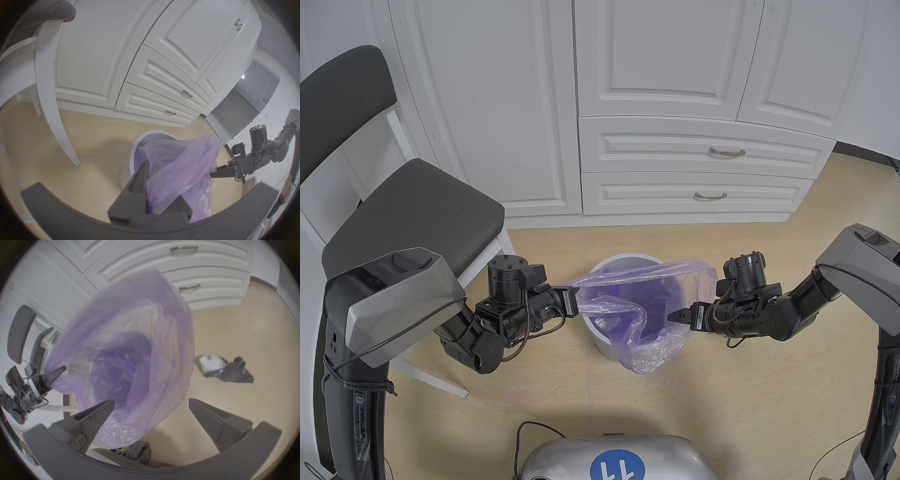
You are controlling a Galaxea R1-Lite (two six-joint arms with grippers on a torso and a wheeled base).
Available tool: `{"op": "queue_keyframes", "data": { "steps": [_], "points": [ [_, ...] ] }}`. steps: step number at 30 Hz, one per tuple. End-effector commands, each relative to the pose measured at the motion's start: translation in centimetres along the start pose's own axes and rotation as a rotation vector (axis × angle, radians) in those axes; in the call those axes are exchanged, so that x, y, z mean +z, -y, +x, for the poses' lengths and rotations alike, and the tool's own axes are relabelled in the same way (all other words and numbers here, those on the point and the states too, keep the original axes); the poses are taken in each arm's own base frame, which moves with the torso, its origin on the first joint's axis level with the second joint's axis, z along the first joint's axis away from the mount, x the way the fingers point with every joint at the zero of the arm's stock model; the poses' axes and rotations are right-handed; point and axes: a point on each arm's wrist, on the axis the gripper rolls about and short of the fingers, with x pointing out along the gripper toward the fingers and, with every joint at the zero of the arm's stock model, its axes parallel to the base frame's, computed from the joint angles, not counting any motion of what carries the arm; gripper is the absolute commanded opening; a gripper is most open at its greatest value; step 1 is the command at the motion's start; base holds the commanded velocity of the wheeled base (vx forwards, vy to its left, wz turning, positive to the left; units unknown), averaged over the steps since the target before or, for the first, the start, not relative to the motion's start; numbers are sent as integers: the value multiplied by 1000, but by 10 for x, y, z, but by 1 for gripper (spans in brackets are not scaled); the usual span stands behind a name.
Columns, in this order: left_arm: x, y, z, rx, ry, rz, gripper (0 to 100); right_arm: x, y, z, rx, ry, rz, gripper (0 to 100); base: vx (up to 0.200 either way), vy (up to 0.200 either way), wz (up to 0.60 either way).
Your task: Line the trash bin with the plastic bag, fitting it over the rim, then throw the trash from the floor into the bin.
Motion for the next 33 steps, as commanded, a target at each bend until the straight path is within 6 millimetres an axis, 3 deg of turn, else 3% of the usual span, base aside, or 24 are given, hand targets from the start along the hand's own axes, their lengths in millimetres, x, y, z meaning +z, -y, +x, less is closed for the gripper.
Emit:
{"op": "queue_keyframes", "data": {
  "steps": [1, 6, 10, 23, 31, 33],
  "points": [
    [0, -1, 0, 2, 0, -1, 0, -6, 10, 7, 88, -45, 77, 0, 0, 0, 0],
    [0, -1, 0, 1, 2, 0, 0, -3, 20, 5, 130, -7, 94, 0, 0, 0, 0],
    [1, -2, 0, 4, 3, -1, 0, 11, 23, -10, 133, 44, 91, 0, 0, 0, 0],
    [1, -12, -3, 20, -1, 5, 0, 33, 57, -30, 63, 129, 29, 0, 0, 0, 0],
    [-12, -31, -12, -63, -17, 73, 0, 37, 68, -35, 10, 151, -24, 0, 0, 0, 0],
    [-22, -39, -13, -122, 18, 135, 0, 30, 79, -43, -29, 135, -122, 0, 0, 0, 0]
  ]
}}
